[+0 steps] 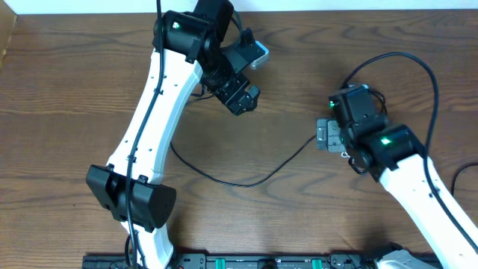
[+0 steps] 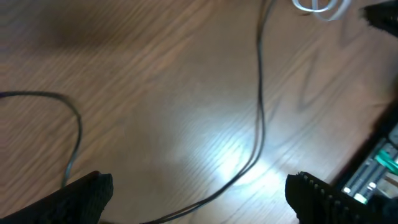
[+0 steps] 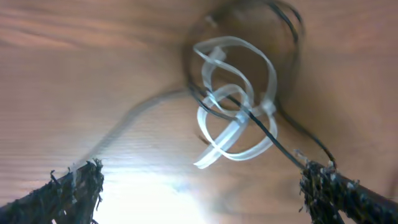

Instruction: Untangle cables

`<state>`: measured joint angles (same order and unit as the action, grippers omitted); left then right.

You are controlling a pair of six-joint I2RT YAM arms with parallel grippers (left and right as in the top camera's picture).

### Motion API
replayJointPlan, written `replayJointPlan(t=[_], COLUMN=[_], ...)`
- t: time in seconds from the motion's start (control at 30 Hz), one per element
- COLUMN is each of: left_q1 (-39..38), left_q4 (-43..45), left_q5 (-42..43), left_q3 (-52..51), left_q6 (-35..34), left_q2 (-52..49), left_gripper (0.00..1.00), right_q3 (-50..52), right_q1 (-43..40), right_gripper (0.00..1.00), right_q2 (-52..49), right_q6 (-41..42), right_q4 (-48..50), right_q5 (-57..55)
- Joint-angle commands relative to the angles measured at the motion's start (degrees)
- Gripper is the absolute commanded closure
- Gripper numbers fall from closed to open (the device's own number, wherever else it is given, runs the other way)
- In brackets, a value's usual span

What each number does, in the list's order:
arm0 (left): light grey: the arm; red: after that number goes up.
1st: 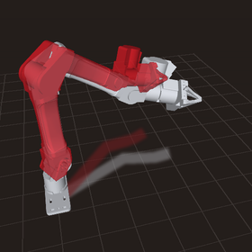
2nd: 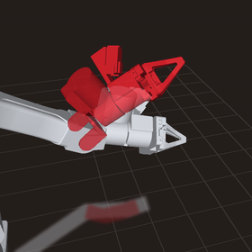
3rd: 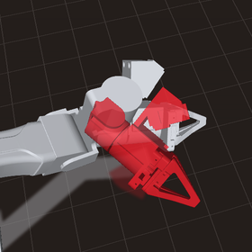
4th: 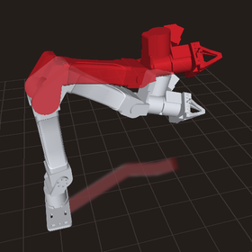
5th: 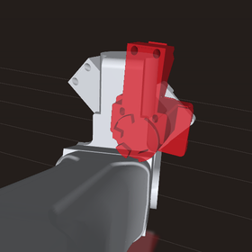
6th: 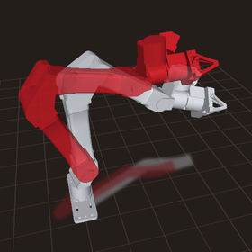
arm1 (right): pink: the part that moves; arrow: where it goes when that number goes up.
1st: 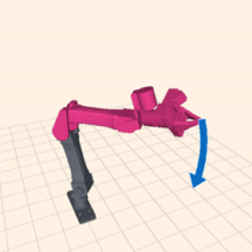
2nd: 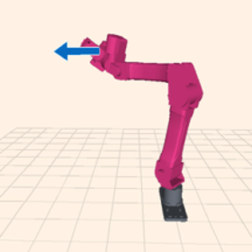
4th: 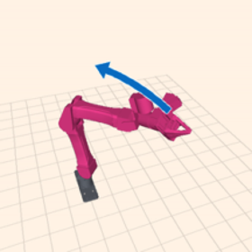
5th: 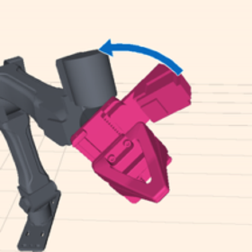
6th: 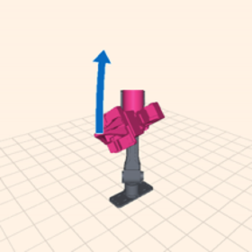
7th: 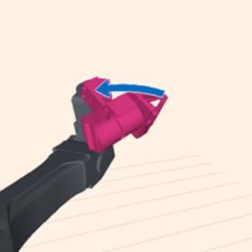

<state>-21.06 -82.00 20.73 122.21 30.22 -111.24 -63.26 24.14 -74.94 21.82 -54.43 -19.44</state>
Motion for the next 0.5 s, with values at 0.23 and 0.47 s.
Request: replayJointPlan(t=[0.23, 0.47], left_q1=[0.1, 0.1], left_q4=[2.4, 2.7], left_q5=[-9.5, -9.4], left_q3=[-0.2, -0.2], left_q6=[-11.0, -13.7], left_q2=[0.3, 0.3], left_gripper=[0.07, 0.07], right_q3=[-0.4, -0.1], right_q1=[-1.9, -3.8], right_gripper=[0.01, 0.01], right_q2=[-3.7, -3.7], right_q6=[27.4, 21.1], right_q4=[-9.4, -1.9], right_q5=[-21.2, -3.7])
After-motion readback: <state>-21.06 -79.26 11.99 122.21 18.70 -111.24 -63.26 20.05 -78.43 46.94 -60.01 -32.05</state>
